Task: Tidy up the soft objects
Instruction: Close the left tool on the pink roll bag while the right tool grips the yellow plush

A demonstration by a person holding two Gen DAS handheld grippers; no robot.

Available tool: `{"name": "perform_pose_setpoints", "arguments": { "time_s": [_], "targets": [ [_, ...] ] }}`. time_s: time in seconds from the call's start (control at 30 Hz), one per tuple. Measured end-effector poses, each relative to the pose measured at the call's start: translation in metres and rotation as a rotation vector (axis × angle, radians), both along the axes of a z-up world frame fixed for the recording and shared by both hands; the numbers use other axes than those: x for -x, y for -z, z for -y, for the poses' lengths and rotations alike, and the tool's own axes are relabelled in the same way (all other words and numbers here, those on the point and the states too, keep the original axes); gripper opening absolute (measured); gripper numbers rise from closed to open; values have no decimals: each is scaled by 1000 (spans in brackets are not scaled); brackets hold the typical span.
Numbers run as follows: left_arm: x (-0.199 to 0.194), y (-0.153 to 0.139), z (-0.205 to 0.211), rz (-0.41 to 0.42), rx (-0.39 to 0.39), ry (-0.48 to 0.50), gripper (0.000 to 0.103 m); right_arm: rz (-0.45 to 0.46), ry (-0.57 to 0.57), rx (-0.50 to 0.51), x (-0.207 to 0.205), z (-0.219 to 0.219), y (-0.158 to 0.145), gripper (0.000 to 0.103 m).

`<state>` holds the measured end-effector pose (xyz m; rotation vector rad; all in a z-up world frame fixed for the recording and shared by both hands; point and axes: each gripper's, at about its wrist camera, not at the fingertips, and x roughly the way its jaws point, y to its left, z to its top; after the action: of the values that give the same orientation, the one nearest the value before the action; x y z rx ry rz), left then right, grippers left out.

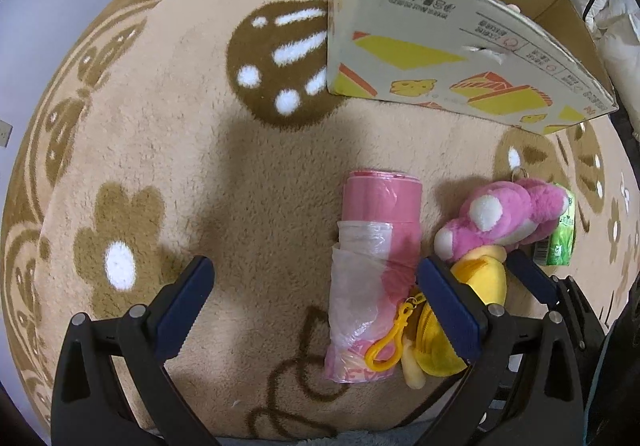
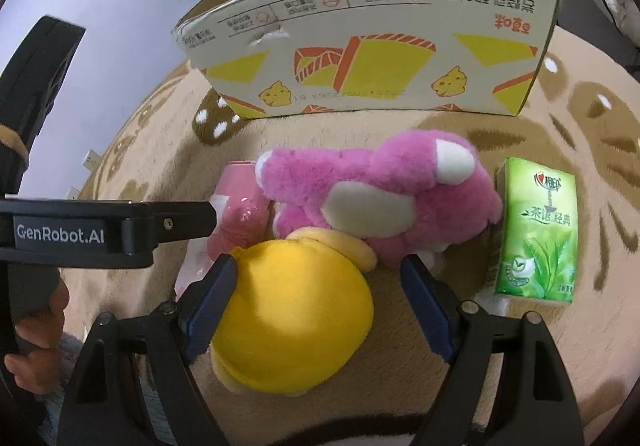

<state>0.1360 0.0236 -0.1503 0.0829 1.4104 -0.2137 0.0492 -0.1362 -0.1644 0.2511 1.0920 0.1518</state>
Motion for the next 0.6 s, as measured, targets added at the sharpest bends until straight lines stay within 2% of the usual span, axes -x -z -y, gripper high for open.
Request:
{"name": "perform_pose_setpoints", "arguments": {
  "time_s": [0.07,0.13,0.23,0.47,0.57,0.6],
  "targets": [
    [-1,2,-1,-8,4,-5,101,-7,-9,2,-2,-2,2,87],
    [-2,3,-1,-13,10,-9,101,-25,-26,-24,-3,-2,4,71],
    [-4,7,1,-15,9,-6,101,-35,-32,-42,-2,-2,5,66],
    [-4,15,9,-27,12,28,100,-23,-52,-23,-1,-4,2,65],
    [-4,19,18,-22,5,61,98,-22,-55,-23,-1,-5,3,65],
    [-4,19,21,-19,6,69,94,-21,-60,-19,-1,-5,3,65]
  ]
}}
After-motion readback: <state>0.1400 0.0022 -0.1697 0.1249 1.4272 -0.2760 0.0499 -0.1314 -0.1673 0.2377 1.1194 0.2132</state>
